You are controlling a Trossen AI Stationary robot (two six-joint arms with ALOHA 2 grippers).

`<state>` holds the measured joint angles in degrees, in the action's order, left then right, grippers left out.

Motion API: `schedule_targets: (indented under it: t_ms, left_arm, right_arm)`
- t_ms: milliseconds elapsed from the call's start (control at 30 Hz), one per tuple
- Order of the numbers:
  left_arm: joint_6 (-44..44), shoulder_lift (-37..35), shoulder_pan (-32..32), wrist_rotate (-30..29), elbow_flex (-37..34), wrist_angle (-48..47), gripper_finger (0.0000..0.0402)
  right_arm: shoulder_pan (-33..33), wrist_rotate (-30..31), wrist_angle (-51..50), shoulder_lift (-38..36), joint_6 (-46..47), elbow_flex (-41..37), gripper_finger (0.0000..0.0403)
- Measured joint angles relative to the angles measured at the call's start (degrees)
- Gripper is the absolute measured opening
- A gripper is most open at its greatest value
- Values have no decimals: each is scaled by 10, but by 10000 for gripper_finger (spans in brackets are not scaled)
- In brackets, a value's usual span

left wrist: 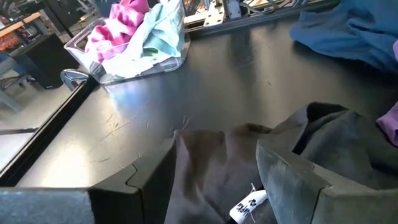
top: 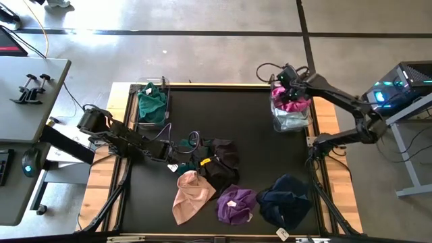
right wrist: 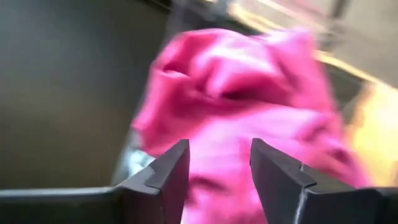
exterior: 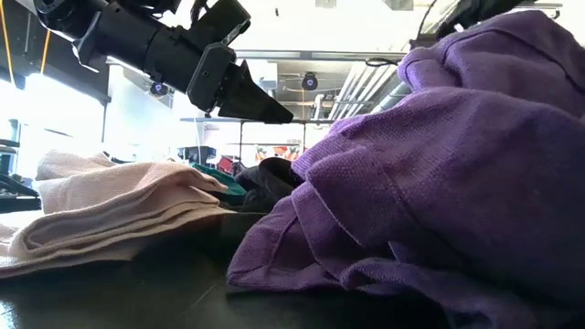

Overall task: Sort towels by color in basket
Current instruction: Put the pink microfiber cloth into the right transparent bin

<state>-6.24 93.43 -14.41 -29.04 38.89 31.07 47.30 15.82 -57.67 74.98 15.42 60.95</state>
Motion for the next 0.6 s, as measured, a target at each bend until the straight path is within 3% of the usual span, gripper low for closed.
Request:
schedule_targets:
  t_ms: [100,167,433,600]
  left_arm:
    - [1,0,0,0,0,-4,211]
    - [1,0,0,0,0,-4,211]
    - [1,0,0,0,0,-4,211]
    - [1,0,1,0,0,-4,211]
  right_arm:
    - [-16,77,-47,-1,31,13,138]
    - [-19,96,-47,-1,42,-1,119]
    - [6,80,60,20,-1,-118,16]
    - [28,33,149,56,-27,-160,13]
